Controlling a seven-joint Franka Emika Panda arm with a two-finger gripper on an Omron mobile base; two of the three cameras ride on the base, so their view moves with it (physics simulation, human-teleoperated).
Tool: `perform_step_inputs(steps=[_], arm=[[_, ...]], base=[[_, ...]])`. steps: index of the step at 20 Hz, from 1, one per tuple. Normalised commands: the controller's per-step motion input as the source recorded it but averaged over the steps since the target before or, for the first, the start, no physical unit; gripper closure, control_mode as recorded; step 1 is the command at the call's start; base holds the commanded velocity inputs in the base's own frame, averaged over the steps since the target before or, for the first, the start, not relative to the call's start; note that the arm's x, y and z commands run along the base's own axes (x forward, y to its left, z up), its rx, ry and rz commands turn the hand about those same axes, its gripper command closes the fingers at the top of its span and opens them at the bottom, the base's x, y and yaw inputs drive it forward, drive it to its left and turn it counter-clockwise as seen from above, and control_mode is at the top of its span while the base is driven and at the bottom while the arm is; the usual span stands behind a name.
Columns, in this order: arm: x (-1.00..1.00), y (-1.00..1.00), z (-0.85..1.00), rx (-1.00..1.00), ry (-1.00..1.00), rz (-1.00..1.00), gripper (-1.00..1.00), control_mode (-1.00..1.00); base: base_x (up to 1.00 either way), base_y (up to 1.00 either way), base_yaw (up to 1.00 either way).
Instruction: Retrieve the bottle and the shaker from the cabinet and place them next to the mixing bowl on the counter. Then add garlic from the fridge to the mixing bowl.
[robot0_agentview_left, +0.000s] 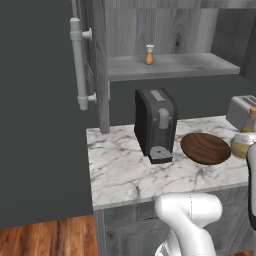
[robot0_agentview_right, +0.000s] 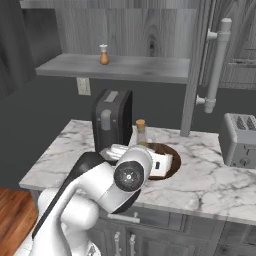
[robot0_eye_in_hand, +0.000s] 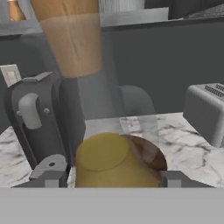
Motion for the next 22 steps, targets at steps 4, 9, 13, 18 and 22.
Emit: perform_step_inputs(steps=[4,9,13,18,22], arm=[[0.25,-0.40,-0.04,0.00,-0.03,0.00,1.00,-1.00],[0.12,-0.67,0.00,0.00,0.00,0.00,1.00,-1.00],[0.07,-0.71,0.00,0.00,0.00,0.00,1.00,-1.00],[0.09,-0.51,0.00,0.00,0.00,0.01,1.00,-1.00],[0.07,-0.10,-0.07,0.00,0.00,0.16,1.00,-1.00]], base=[[0.00,0.00,0.00],[0.00,0.00,0.00],[0.00,0.00,0.00],[0.00,0.00,0.00],[0.00,0.00,0.00]])
